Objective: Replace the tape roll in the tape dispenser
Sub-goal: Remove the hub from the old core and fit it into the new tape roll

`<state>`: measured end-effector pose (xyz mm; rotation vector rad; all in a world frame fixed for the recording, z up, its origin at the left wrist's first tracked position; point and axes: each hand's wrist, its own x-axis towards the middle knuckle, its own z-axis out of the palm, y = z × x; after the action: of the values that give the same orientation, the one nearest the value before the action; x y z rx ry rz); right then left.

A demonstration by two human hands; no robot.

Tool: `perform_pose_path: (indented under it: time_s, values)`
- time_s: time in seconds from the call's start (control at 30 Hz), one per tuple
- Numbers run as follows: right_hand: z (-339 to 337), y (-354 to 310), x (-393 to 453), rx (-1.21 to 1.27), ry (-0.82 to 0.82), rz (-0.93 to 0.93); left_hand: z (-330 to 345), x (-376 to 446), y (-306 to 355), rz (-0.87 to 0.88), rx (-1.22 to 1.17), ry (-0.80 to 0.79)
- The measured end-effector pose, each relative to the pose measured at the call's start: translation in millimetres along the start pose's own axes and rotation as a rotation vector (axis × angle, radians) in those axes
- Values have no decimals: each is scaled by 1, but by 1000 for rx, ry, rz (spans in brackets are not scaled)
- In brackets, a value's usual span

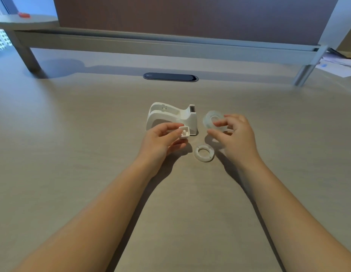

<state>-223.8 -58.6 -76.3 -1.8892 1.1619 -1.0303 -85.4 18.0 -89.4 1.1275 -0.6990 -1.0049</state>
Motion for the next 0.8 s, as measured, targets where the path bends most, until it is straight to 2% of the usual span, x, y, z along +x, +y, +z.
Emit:
perform_pose_path:
  time_s: [0.1,0.2,0.33,0.53,0.8]
  values:
    - [3,-14,-22,126,-38,-90,0,-1,0,-16,60,-58]
    - [12,-17,-34,86,-93,-167,0,-3,3,-61,59,-121]
    - [19,-15,-33,0,-113,-211,-1,-6,6,-116,-3,-129]
    - [18,-13,-32,-108,-126,-303,-1,-5,5,-87,33,-174]
    - [21,-11,-30,-127,-128,-337,-4,-5,4,-39,85,-187]
